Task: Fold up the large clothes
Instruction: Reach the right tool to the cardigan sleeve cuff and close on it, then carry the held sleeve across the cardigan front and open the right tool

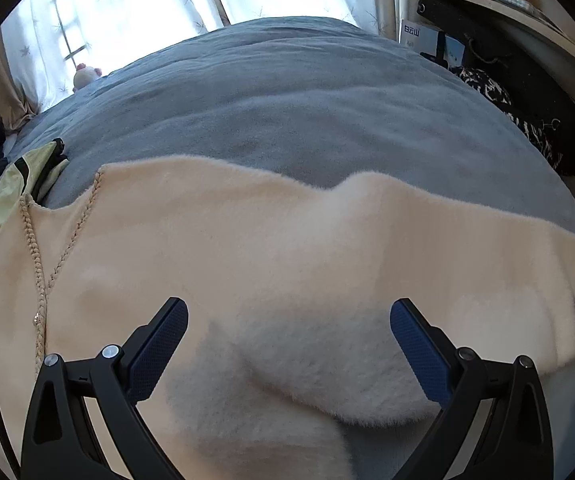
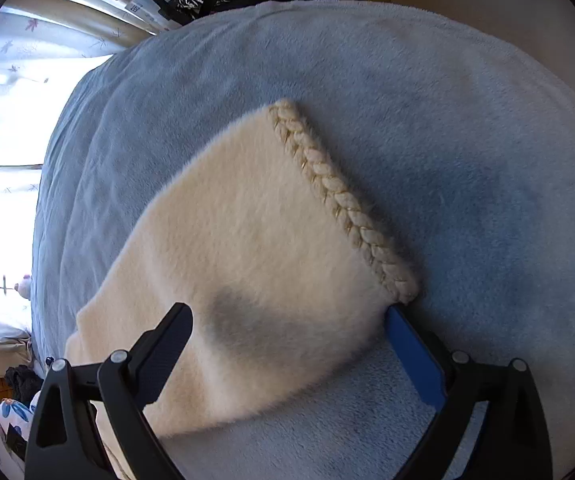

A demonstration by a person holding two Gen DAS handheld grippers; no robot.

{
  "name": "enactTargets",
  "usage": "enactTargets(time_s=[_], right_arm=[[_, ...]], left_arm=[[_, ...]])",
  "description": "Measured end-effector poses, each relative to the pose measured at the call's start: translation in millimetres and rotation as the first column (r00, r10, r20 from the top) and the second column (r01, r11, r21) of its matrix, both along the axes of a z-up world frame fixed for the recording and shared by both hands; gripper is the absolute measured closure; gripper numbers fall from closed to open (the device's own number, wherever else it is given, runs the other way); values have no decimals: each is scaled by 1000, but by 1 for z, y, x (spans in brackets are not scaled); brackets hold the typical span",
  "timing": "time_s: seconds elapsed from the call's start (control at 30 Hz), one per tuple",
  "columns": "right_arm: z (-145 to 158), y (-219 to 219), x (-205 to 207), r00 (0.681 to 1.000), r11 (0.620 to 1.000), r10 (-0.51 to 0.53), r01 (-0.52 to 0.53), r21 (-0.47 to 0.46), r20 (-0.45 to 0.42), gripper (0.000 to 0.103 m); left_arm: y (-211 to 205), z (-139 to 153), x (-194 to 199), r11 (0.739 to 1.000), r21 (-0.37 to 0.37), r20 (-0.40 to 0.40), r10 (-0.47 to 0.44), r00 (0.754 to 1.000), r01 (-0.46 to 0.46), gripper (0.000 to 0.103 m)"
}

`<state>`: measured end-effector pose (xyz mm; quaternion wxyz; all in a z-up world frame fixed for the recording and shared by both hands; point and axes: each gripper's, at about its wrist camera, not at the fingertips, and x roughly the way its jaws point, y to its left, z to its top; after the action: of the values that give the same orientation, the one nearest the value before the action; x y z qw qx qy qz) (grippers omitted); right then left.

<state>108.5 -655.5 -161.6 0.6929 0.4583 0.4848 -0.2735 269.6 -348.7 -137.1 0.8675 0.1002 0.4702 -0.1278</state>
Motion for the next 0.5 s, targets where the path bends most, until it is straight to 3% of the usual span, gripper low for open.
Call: enactTargets(time_s=[0.1,0.13,0.17,0.2,0.23,0.27,0.33,0.5], right_arm=[[0,10,6,999,997,37,-39,-62,-37,7],[2,13,8,998,995,50,-53,-81,-36,16],[3,16,8,998,994,63,-65,-92,-26,28],[5,17,8,996,992,81,-83,-100,-26,59],[7,16,8,995,991,96,-96,-92,-8,75],[9,15,7,995,991,102,-101,-85,12,80],[22,17,6,993,989,110,-105,-101,43,87],[81,55,15,967,958,207,-169,-232,147,87]], left_arm=[[-5,-3,-3,999,20,-28,-28,999,29,2],[-4,-2,-4,999,21,-29,-32,999,32,2],[-3,-1,-5,999,22,-32,-34,999,35,2],[-3,1,-7,999,17,-37,-41,999,41,2],[1,4,-9,999,16,-33,-47,998,47,2],[3,9,-12,998,24,-18,-50,999,50,2],[9,20,-17,997,45,22,-58,998,57,2],[43,61,-32,998,27,114,-60,992,58,2]])
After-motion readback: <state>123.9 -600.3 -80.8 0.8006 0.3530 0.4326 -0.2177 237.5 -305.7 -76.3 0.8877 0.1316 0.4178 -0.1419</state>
